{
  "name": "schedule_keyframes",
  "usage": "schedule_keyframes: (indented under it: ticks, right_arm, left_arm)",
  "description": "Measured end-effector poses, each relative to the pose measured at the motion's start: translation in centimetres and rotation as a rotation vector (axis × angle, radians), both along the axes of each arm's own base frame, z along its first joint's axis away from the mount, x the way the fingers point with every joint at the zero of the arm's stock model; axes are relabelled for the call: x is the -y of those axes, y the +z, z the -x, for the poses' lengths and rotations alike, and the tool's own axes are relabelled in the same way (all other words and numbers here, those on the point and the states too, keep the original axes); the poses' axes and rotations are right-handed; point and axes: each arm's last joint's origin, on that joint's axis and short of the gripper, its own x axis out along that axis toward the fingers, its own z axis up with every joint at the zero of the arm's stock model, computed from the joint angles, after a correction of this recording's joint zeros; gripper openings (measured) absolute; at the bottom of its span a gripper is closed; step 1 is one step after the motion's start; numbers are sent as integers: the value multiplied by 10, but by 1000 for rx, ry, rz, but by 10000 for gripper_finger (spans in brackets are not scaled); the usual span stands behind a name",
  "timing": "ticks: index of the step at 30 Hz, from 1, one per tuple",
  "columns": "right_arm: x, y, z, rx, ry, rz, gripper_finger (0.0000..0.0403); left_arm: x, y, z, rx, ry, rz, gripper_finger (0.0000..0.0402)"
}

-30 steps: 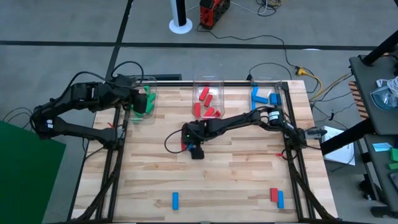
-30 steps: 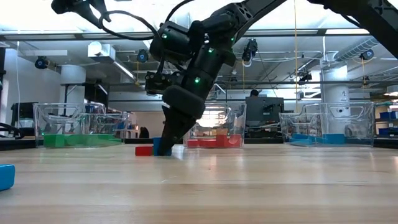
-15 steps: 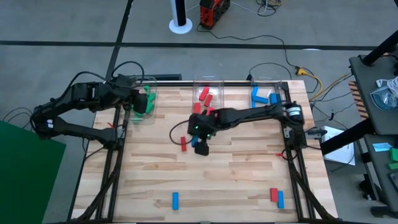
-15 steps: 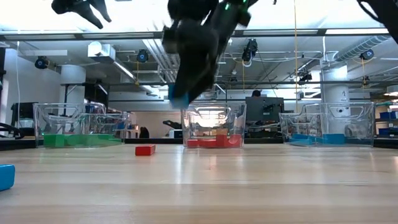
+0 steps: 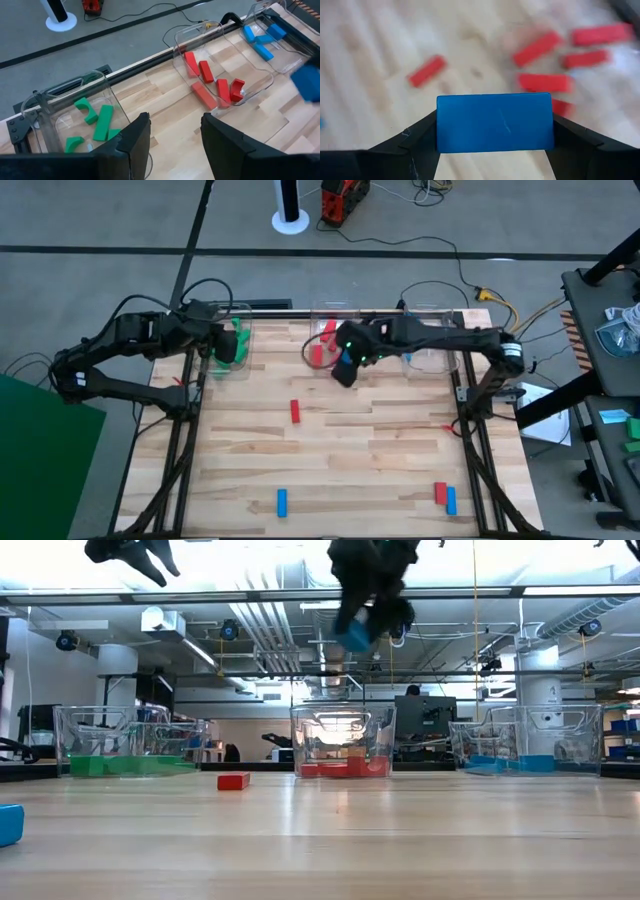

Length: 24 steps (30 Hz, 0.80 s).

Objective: Sort blocks
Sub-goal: Put the blue wooden block into the right transparent bin

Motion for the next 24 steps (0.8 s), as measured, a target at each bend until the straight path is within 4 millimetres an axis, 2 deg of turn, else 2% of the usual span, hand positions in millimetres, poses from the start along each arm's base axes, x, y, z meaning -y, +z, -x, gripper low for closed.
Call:
schedule_keyframes:
  ticks: [6, 10, 17, 24]
  right_arm:
    - [27, 4, 35, -44, -130, 26, 280]
    - [42, -3, 65, -63, -223, 6, 280]
    - [55, -15, 124, -55, -432, -47, 280]
    - [61, -15, 177, 28, -707, -72, 280]
  left_arm:
    - [0, 0, 0, -5, -5, -4, 153]
    - [0, 0, 0, -5, -5, -4, 153]
    - [0, 0, 0, -5, -5, -4, 153]
    - [0, 0, 0, -11, -11, -9, 153]
